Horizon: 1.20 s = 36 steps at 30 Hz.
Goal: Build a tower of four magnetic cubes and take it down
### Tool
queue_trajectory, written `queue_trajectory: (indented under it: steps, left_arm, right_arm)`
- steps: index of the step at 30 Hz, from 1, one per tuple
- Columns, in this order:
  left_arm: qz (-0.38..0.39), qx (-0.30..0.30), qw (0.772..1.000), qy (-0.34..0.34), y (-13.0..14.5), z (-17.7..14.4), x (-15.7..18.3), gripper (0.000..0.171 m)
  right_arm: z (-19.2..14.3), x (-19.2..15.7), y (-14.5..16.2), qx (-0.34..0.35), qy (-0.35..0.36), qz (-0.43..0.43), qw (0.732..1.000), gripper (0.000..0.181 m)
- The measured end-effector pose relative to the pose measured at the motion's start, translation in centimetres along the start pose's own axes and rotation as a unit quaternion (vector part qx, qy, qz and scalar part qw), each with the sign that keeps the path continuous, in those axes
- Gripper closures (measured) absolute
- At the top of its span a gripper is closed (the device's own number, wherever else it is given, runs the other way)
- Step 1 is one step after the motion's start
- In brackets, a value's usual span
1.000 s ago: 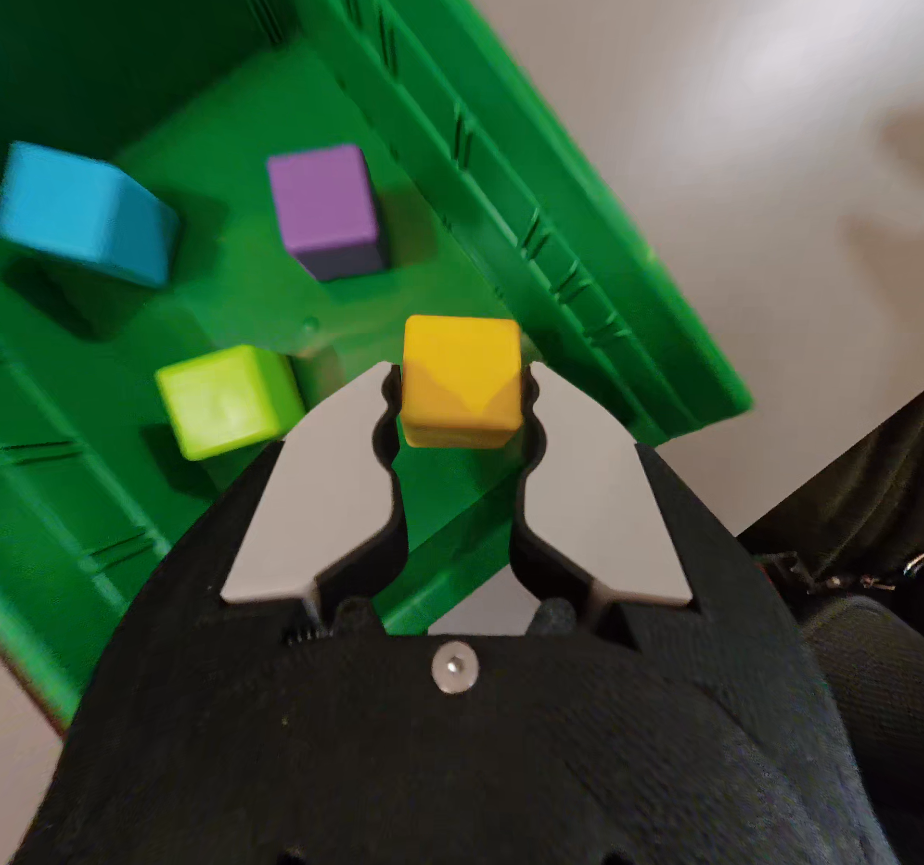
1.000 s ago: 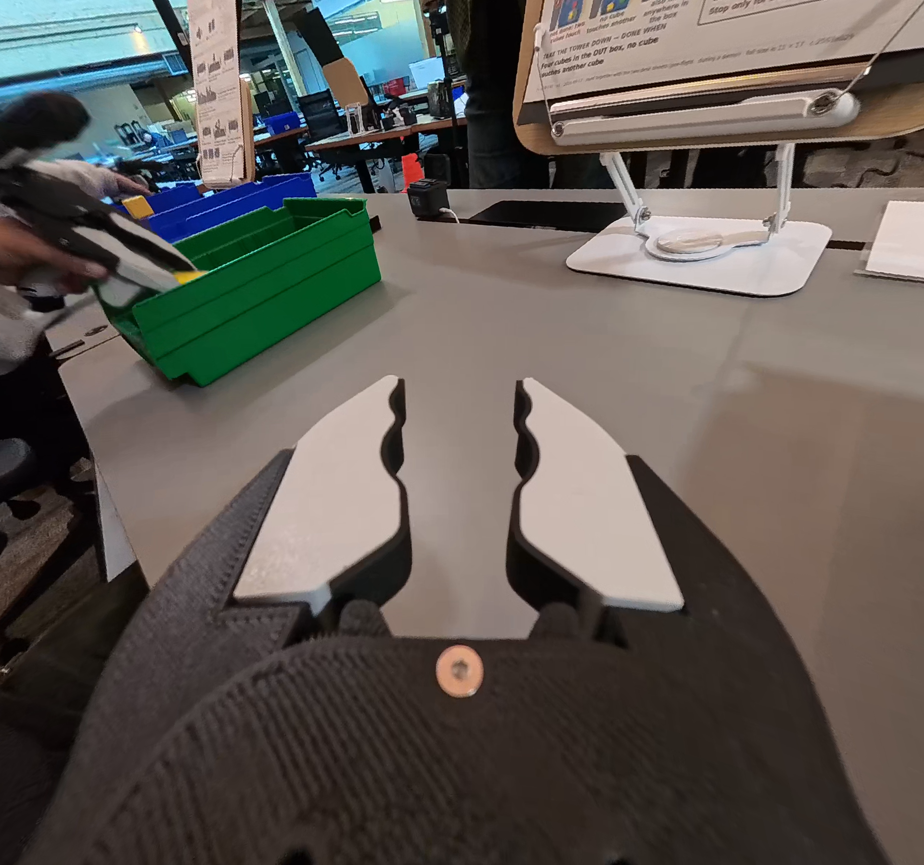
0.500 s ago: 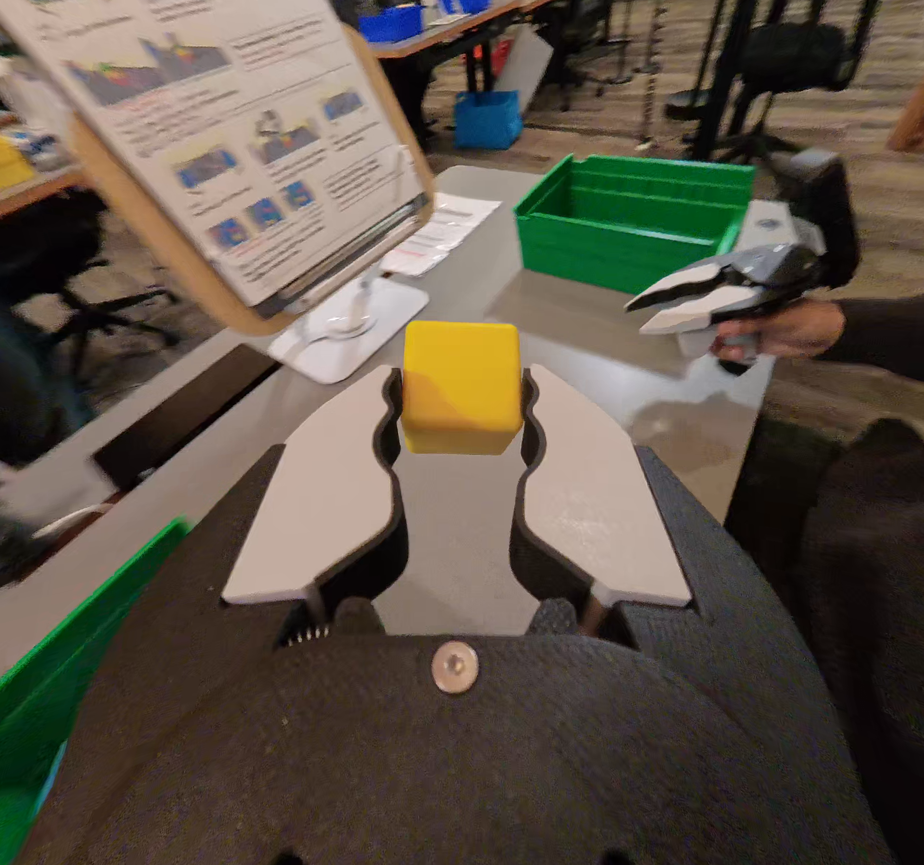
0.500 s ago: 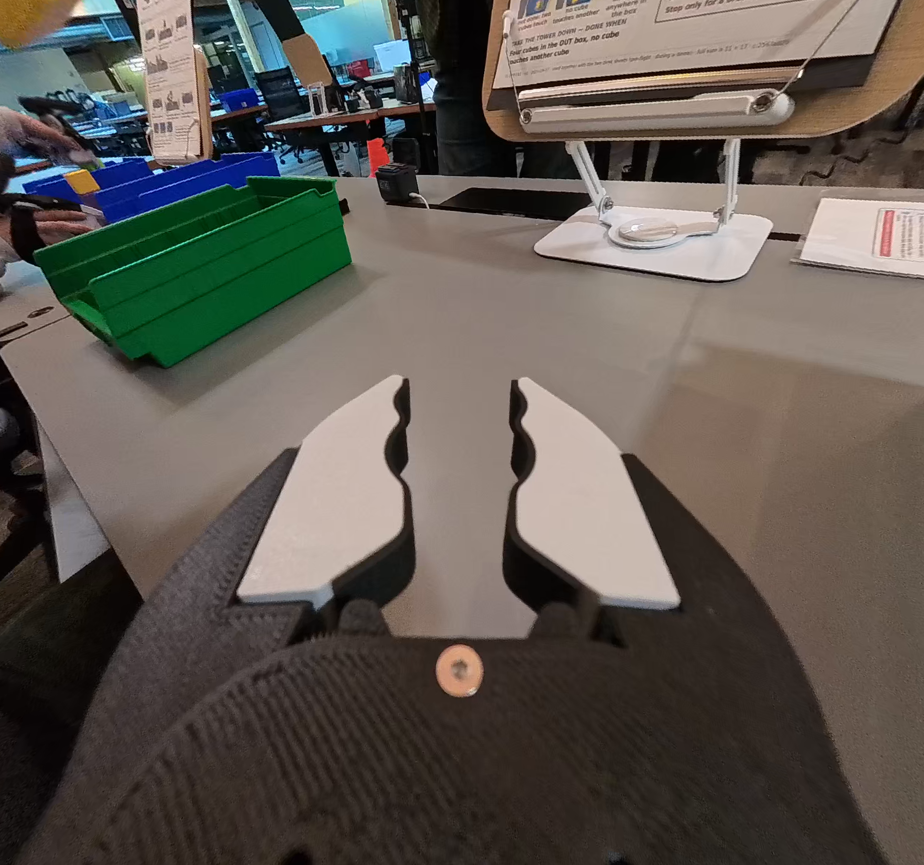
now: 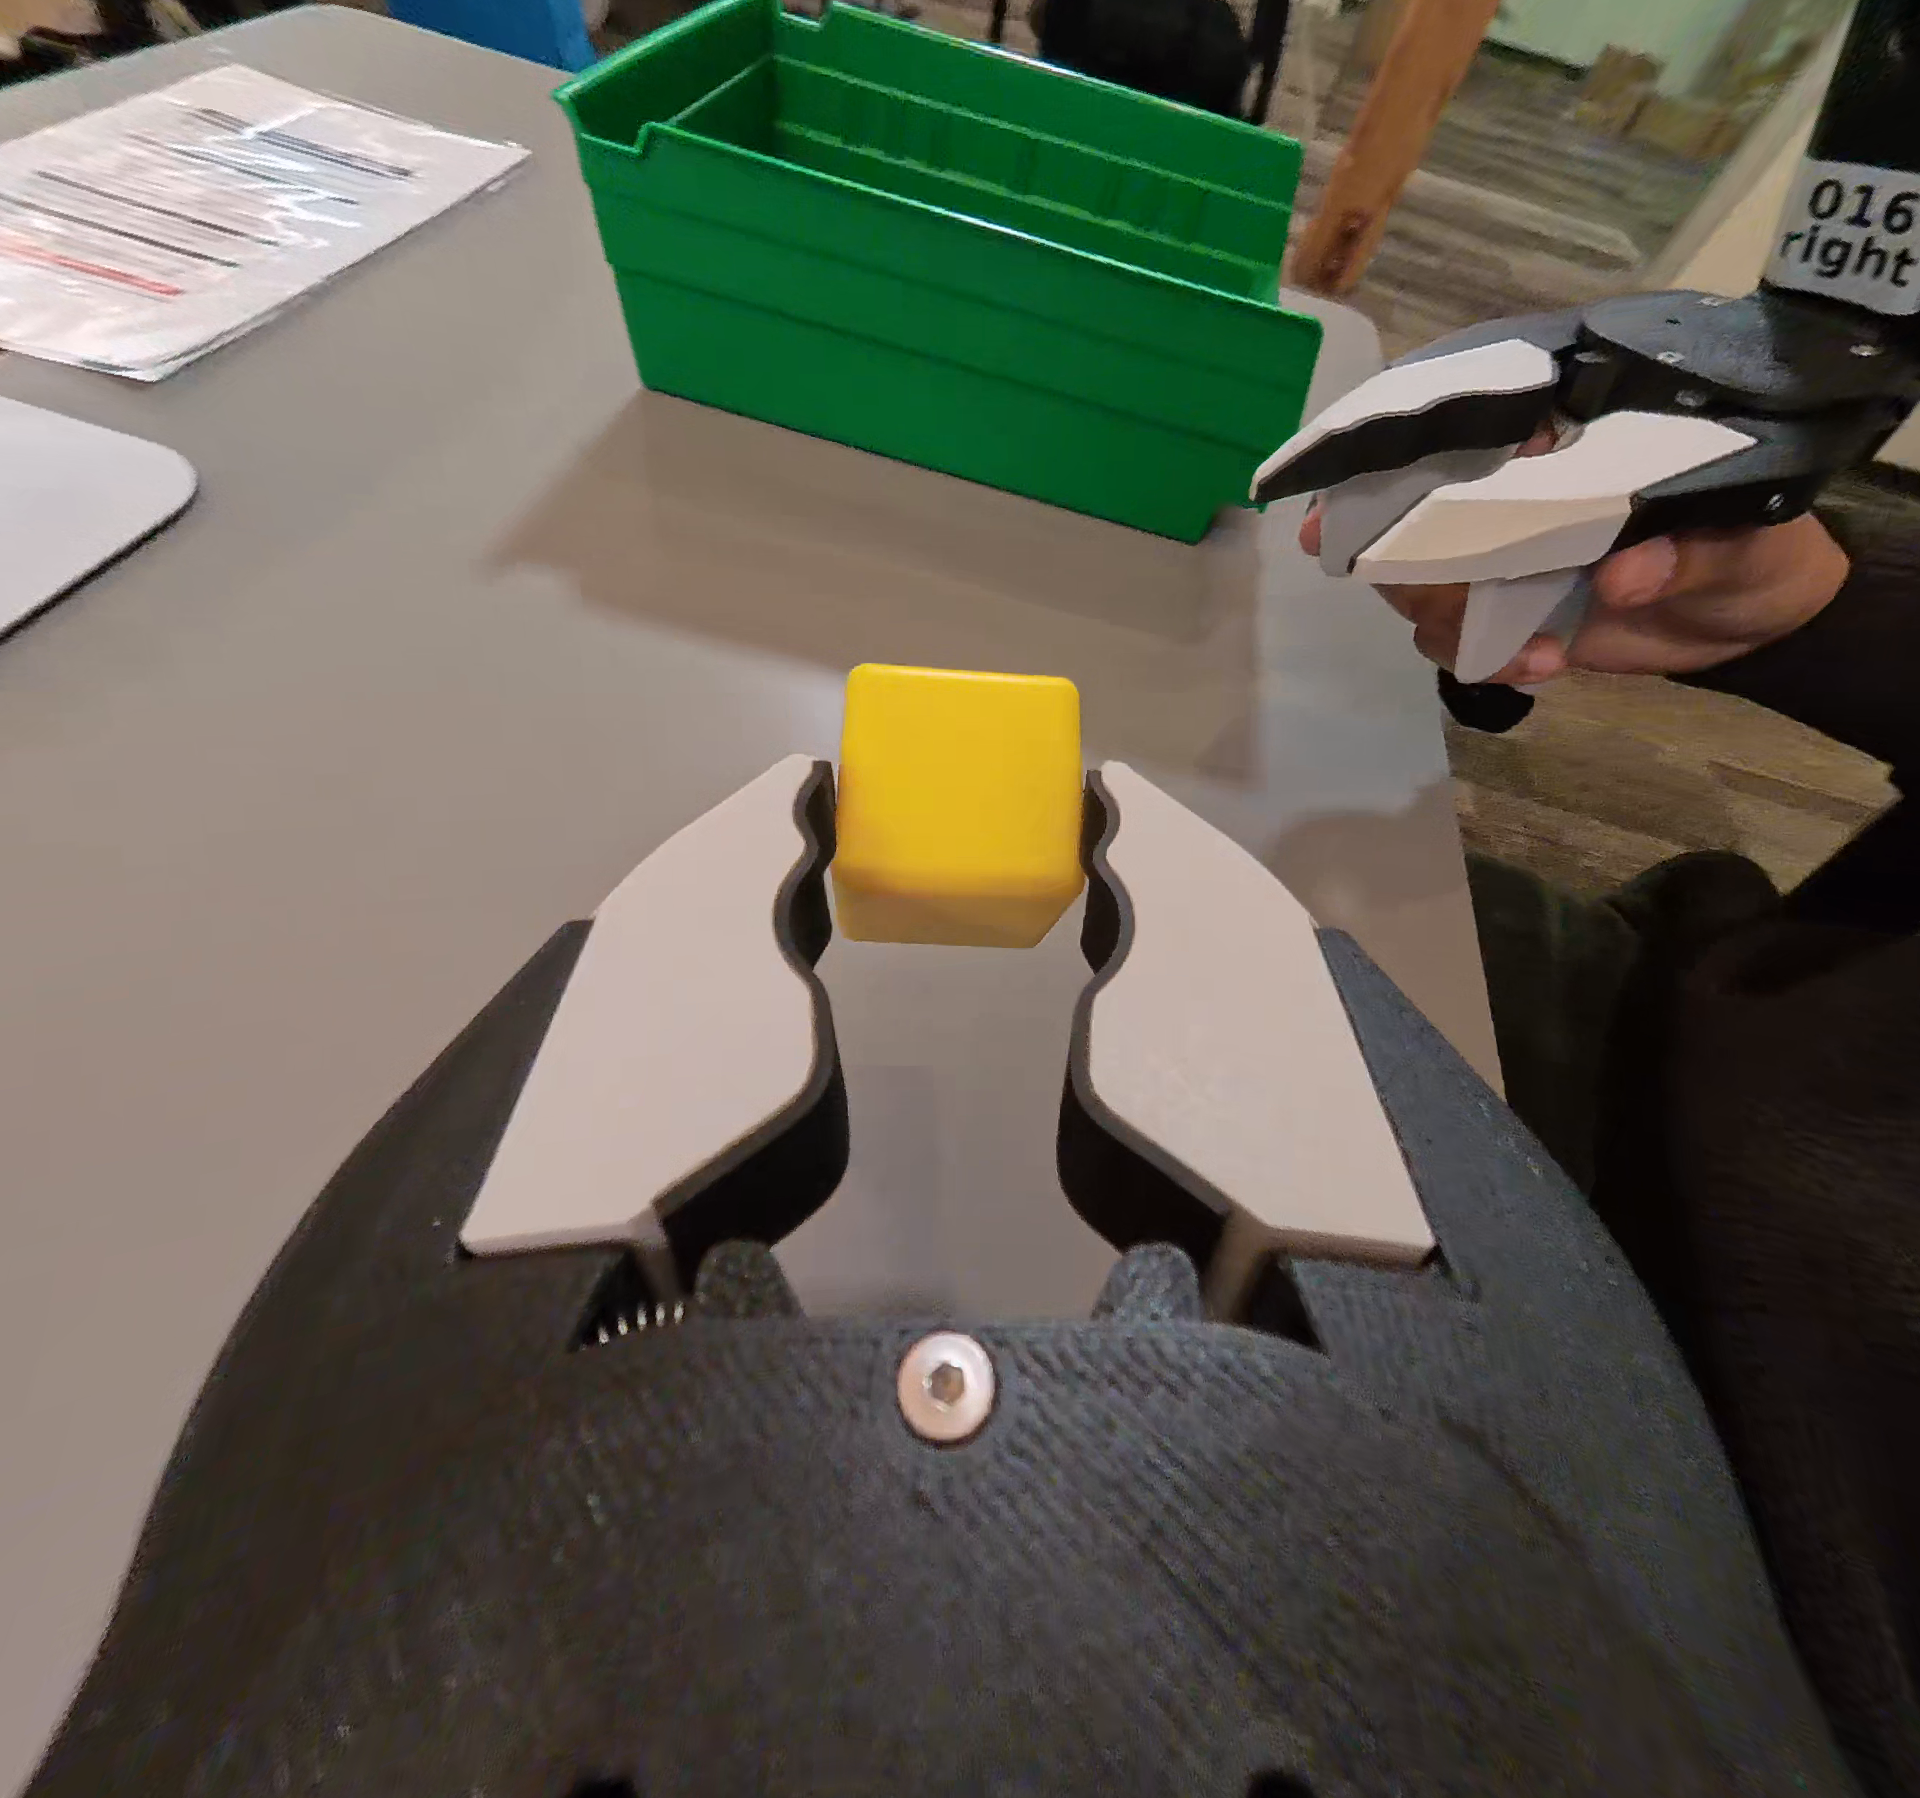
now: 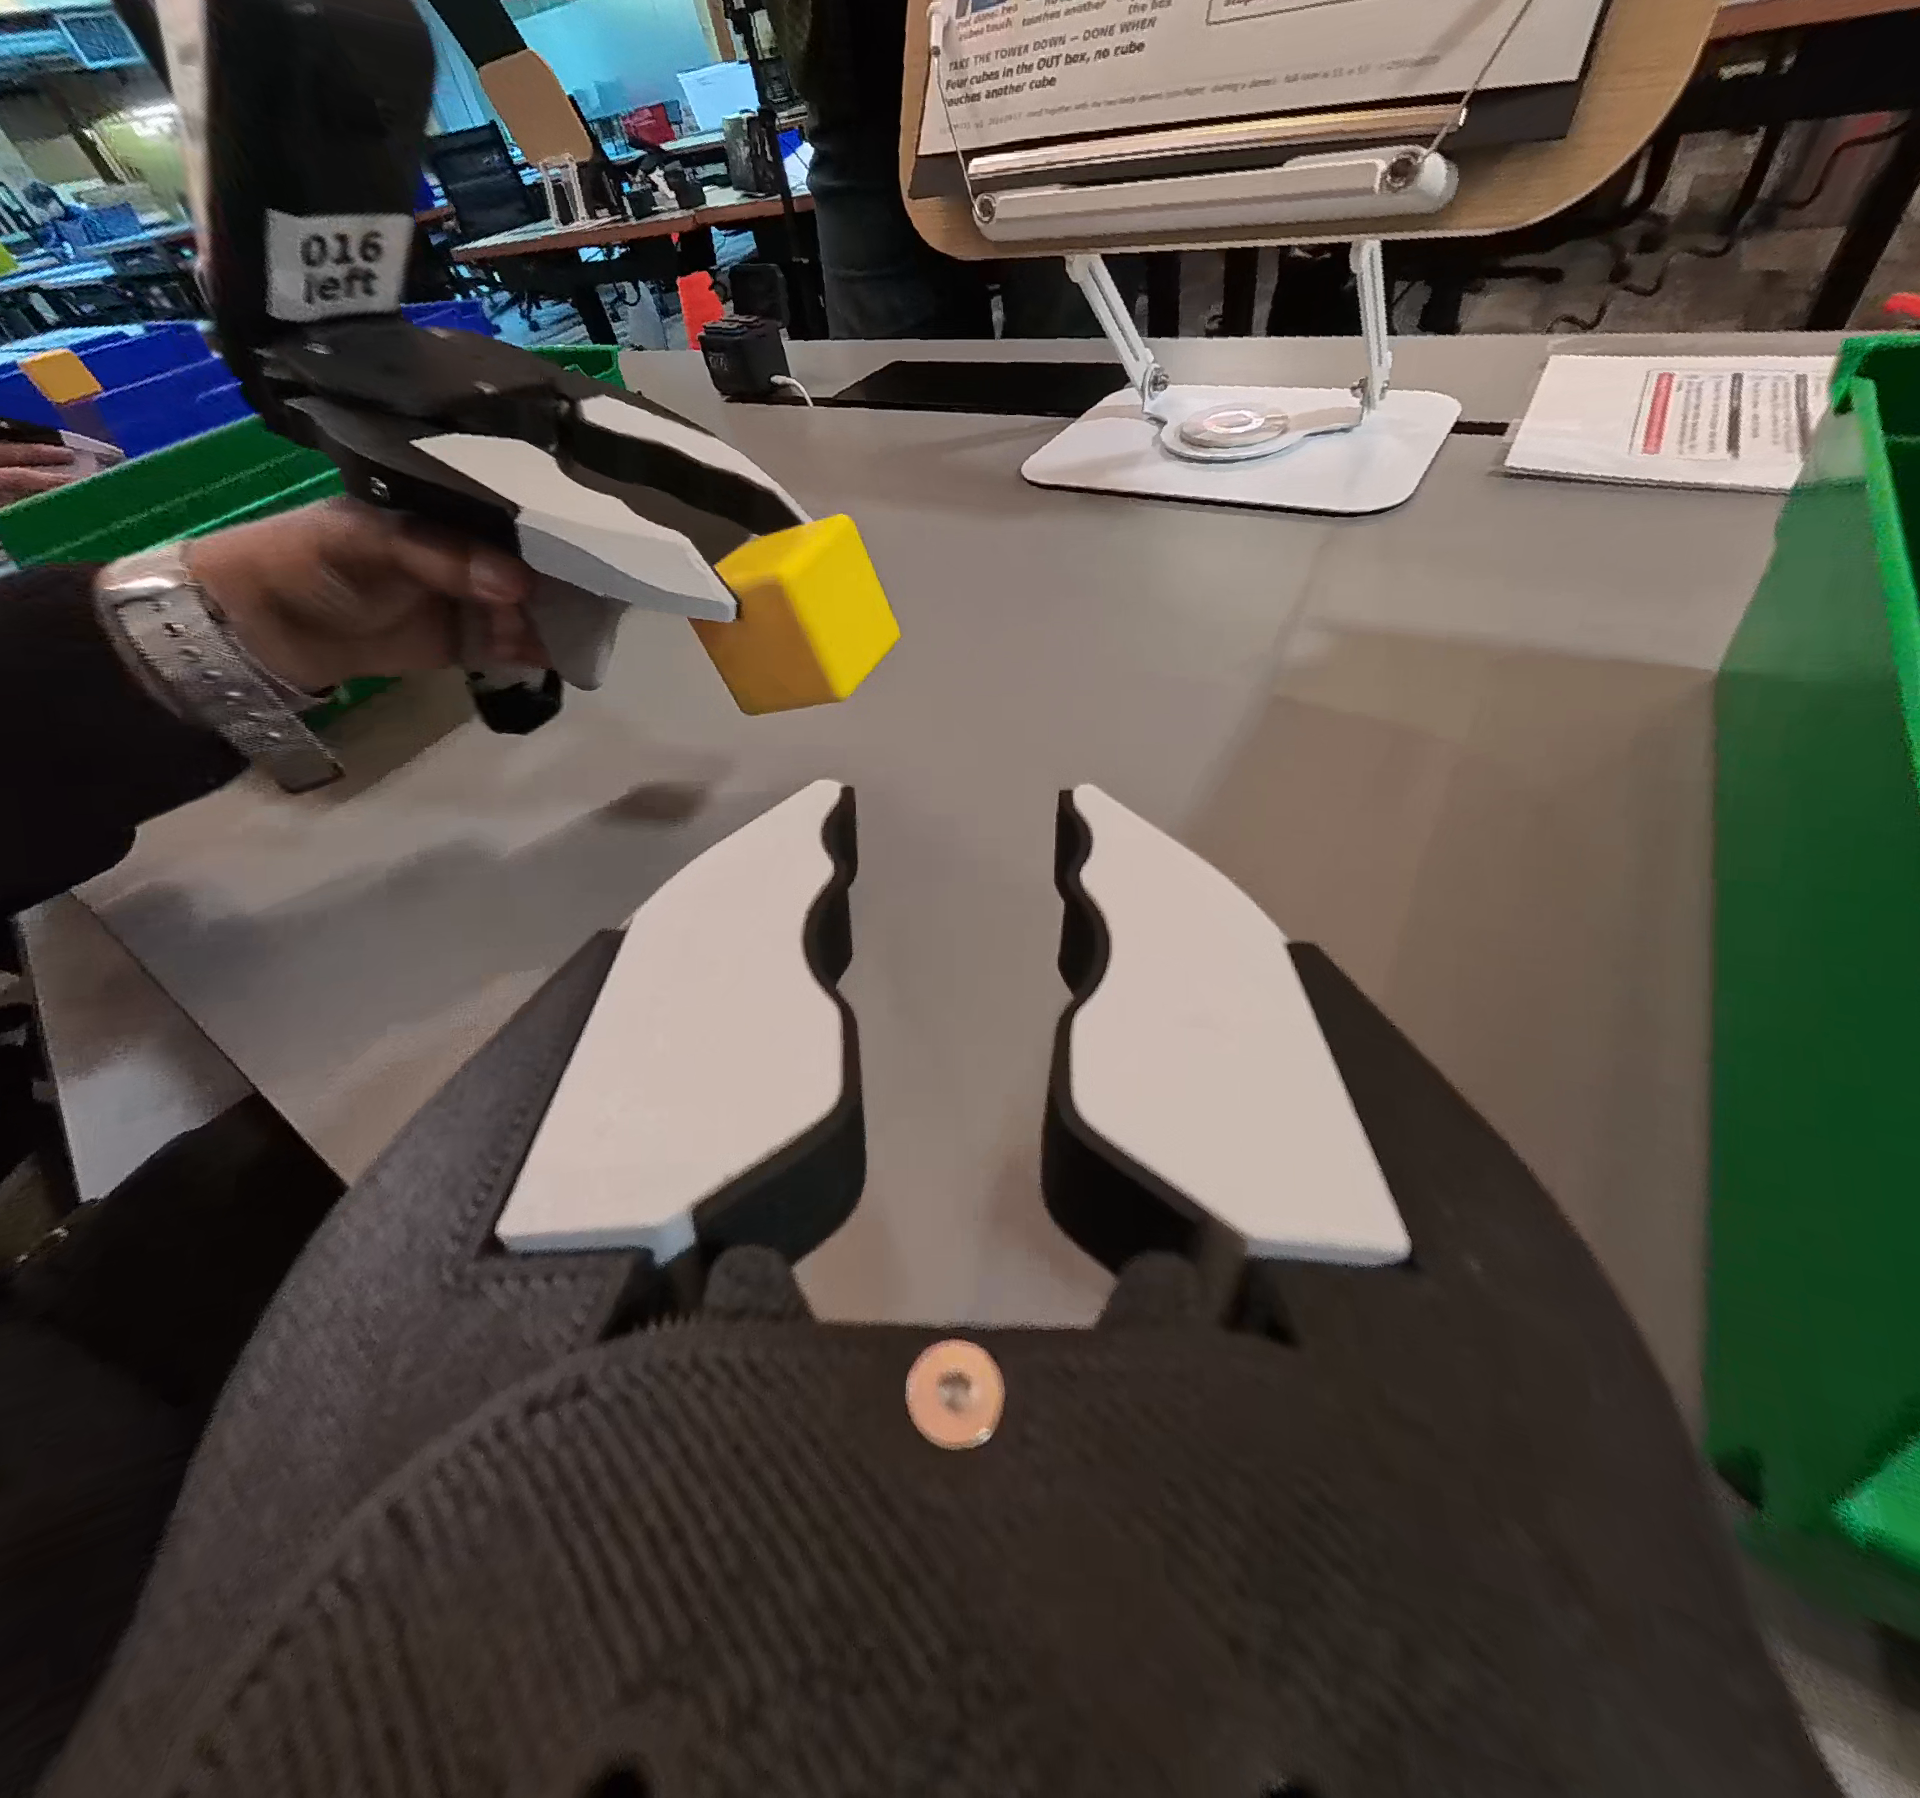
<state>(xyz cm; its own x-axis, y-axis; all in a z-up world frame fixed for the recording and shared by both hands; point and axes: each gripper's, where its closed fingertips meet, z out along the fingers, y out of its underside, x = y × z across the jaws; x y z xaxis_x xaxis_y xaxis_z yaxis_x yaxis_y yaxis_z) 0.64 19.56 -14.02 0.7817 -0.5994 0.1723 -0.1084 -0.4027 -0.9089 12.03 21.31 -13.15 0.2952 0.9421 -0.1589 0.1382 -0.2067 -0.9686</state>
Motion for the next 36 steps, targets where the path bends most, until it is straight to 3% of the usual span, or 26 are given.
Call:
queue_trajectory:
  steps: [5, 13, 20, 36]
  left_arm:
    - [0.026, -0.07, 0.996, 0.051, 2.3, 1.9, -2.0, 0.124]
    - [0.073, -0.119, 0.981, 0.133, 2.8, 3.4, -3.0, 0.123]
    - [0.088, -0.136, 0.979, 0.126, 4.7, 3.9, -2.9, 0.123]
    - [0.085, -0.127, 0.984, 0.087, 5.1, 3.9, -3.9, 0.124]
  right_arm:
    - [-0.4, 0.3, 0.6, -0.013, -0.003, 0.016, 1.0, 0.143]
    - [0.2, 0.6, 1.2, -0.03, -0.022, 0.047, 0.998, 0.143]
    - [0.4, 0.5, 1.3, -0.033, -0.043, 0.086, 0.995, 0.142]
    - [0.6, 0.3, 1.4, -0.039, -0.056, 0.093, 0.993, 0.141]
